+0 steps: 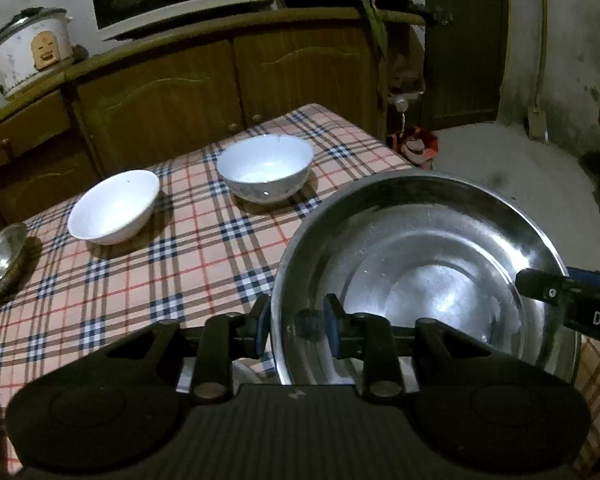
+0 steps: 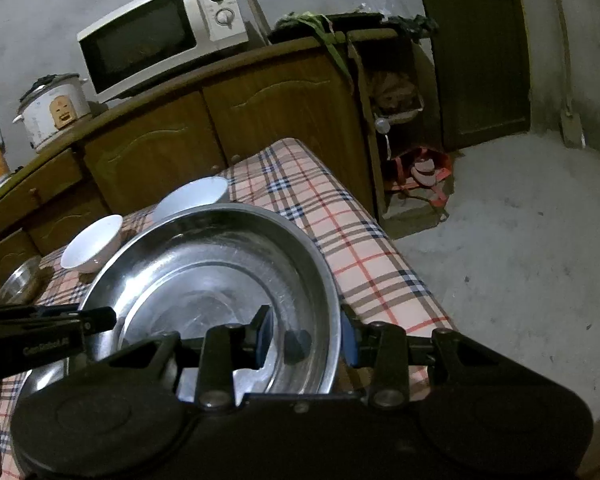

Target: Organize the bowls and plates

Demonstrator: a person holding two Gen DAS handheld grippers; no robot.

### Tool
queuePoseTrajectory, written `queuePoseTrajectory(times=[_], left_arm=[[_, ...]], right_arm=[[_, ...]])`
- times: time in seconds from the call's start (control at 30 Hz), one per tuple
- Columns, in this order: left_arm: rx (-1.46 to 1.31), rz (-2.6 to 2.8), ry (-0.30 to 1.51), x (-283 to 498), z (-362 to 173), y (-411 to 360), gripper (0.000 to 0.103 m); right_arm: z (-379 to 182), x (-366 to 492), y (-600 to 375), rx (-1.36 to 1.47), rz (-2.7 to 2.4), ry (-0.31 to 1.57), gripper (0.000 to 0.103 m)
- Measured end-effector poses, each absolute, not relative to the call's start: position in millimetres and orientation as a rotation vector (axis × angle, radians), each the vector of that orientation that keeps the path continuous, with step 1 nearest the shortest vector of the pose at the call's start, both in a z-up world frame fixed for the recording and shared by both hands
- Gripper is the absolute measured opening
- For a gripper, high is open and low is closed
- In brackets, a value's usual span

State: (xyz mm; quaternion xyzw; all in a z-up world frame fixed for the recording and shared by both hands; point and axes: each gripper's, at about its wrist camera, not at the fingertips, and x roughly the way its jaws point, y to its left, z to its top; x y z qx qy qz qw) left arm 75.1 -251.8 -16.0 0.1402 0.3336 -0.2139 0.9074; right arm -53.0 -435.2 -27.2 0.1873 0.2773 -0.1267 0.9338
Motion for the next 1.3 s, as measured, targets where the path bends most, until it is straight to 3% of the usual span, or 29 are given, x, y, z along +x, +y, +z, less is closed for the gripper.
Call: queuePoseTrajectory(times=[0.87,1.3], left_arm=[[0.223,-0.269,0.631,47,11,-151,0.029],[0.198,-0.179,0.687,55,-13,-99,0.029]], right_arm=[[4,-41,-332,0.264,-0.107,0.561,0.045],[-16,-17,-273,0.198,-0.021,0.626,0.045]])
